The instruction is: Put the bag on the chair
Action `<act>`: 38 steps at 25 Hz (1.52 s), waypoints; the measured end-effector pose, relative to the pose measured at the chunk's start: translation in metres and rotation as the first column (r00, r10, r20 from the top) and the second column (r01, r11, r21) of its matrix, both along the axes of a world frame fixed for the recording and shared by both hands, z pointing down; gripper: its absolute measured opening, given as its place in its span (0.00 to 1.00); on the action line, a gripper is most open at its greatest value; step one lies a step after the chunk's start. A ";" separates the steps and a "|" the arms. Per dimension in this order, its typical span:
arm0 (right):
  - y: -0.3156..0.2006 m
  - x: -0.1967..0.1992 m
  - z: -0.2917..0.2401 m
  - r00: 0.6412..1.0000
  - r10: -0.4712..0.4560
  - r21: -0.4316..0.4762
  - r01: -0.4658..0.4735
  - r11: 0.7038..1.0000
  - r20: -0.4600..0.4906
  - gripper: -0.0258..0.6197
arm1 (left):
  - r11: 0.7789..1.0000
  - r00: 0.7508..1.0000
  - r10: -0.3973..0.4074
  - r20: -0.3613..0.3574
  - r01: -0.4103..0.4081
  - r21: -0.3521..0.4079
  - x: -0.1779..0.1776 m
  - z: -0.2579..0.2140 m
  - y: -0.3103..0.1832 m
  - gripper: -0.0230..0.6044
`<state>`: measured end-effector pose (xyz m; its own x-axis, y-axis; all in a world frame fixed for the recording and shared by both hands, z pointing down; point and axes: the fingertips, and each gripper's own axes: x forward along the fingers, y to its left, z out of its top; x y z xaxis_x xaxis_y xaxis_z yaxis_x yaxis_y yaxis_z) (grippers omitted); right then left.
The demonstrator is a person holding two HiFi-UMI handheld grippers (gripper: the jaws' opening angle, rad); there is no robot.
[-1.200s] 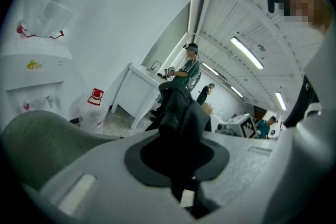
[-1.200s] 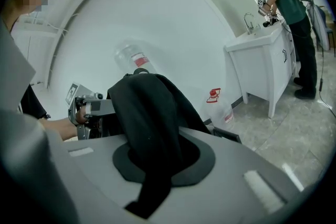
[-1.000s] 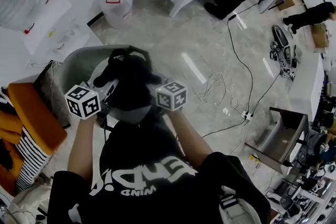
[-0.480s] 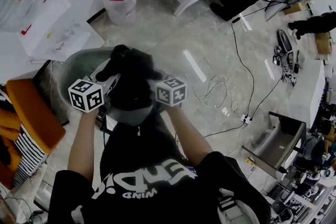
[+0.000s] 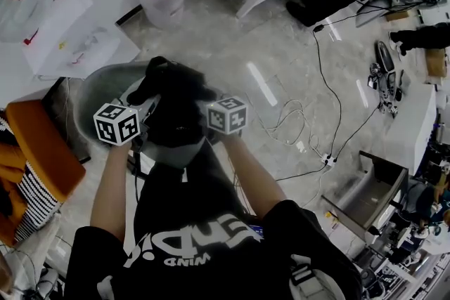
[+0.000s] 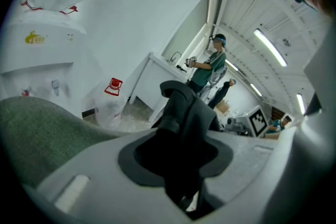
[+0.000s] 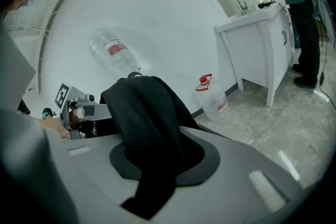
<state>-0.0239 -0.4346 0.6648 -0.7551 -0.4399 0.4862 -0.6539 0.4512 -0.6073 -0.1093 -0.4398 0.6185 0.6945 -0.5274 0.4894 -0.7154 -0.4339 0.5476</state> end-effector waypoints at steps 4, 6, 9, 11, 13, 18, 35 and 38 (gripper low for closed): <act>-0.004 0.003 0.004 1.000 0.002 -0.012 -0.002 1.000 0.000 0.24 | 1.000 1.000 -0.020 0.011 0.020 0.007 0.000 0.003 -0.005 0.34; -0.006 0.007 0.004 1.000 0.002 -0.015 -0.002 1.000 -0.003 0.30 | 1.000 0.999 -0.022 0.026 0.022 0.014 0.000 0.003 -0.006 0.43; -0.007 0.011 0.000 1.000 0.000 -0.005 0.000 1.000 -0.009 0.37 | 0.999 0.998 -0.029 0.059 0.027 0.032 -0.003 0.001 -0.007 0.53; -0.005 0.015 -0.005 1.000 0.004 0.006 -0.004 1.000 -0.011 0.40 | 0.999 0.997 -0.037 0.071 0.034 0.042 -0.005 -0.001 -0.005 0.59; -0.001 0.020 -0.013 1.000 0.008 0.017 -0.008 1.000 -0.010 0.41 | 0.998 0.996 -0.038 0.078 0.034 0.048 -0.004 -0.004 0.000 0.63; 0.009 0.028 -0.035 1.000 0.003 0.069 -0.001 0.998 -0.019 0.41 | 0.995 0.995 -0.060 0.084 0.053 0.083 -0.006 -0.019 0.011 0.63; 0.083 0.026 -0.139 0.999 -0.035 0.246 0.032 0.969 0.007 0.41 | 0.976 0.996 -0.091 0.024 0.084 0.202 -0.016 -0.107 0.094 0.63; 0.095 0.024 -0.156 0.999 -0.045 0.271 0.042 0.962 0.006 0.41 | 0.973 0.996 -0.090 0.014 0.085 0.216 -0.017 -0.121 0.107 0.63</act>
